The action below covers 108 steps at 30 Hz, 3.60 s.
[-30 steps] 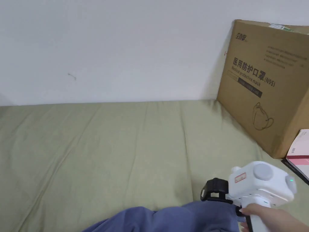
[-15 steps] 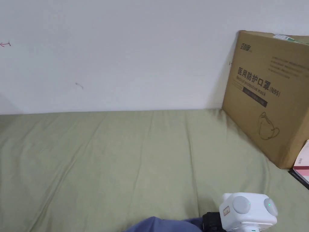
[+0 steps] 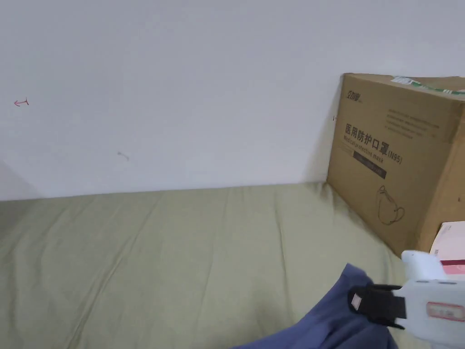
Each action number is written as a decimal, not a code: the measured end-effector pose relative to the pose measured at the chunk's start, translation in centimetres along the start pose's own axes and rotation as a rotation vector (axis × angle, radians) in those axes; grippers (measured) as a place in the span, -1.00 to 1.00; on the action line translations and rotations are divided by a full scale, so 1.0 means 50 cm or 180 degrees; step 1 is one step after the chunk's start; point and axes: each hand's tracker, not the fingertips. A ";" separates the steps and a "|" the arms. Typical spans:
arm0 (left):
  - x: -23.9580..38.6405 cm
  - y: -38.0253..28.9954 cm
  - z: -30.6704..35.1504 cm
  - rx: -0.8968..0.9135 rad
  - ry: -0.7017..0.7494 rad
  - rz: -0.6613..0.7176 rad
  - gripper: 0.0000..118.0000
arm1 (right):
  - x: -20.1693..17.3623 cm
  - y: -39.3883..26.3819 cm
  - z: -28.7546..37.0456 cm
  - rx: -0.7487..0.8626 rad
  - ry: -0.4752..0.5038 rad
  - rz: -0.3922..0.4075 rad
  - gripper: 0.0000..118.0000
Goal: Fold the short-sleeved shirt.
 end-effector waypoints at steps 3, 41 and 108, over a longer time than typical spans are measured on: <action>0.002 0.094 0.026 0.0198 -0.0143 0.0041 -0.92 | -0.027 0.053 0.092 0.0225 0.0056 0.0100 -0.87; 0.020 0.459 -0.411 0.0531 0.0316 -0.0042 -0.92 | -0.080 0.552 -0.187 0.1222 -0.0874 0.0654 -0.87; 0.082 -0.036 0.102 0.0846 0.0211 -0.0420 -0.18 | -0.181 -0.231 0.140 0.1472 0.0094 -0.0017 -0.32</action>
